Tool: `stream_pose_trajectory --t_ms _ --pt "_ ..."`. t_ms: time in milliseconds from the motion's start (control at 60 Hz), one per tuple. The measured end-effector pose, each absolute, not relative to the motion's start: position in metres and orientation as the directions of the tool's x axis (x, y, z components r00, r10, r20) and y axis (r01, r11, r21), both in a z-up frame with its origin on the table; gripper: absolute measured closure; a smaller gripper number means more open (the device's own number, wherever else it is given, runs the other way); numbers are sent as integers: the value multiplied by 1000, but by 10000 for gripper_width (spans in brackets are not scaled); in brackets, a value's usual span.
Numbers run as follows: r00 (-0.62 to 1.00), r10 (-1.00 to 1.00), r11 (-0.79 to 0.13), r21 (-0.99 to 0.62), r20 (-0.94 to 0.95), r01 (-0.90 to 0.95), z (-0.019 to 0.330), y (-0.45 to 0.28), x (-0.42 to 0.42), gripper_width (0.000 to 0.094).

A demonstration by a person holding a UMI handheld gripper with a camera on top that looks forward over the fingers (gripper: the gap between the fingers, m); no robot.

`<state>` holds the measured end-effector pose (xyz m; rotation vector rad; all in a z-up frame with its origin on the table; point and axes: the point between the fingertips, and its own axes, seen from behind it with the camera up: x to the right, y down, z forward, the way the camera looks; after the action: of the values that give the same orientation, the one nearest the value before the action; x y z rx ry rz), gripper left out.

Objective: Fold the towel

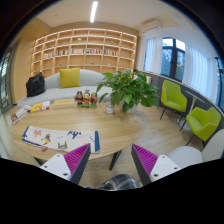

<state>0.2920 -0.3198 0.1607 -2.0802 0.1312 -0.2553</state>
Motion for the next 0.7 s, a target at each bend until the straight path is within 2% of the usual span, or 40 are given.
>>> stream_pose_trajectory --t_ms 117,383,550,700 --pt "979 -157 -534 -845 130 26 144 -328 271 82" --pt "997 55 -617 -783 49 72 78 -330 106 83" --pt "978 209 -620 -775 -11 124 57 -298 -16 76" --pt "964 260 -616 -779 -59 118 42 -251 -114 85"
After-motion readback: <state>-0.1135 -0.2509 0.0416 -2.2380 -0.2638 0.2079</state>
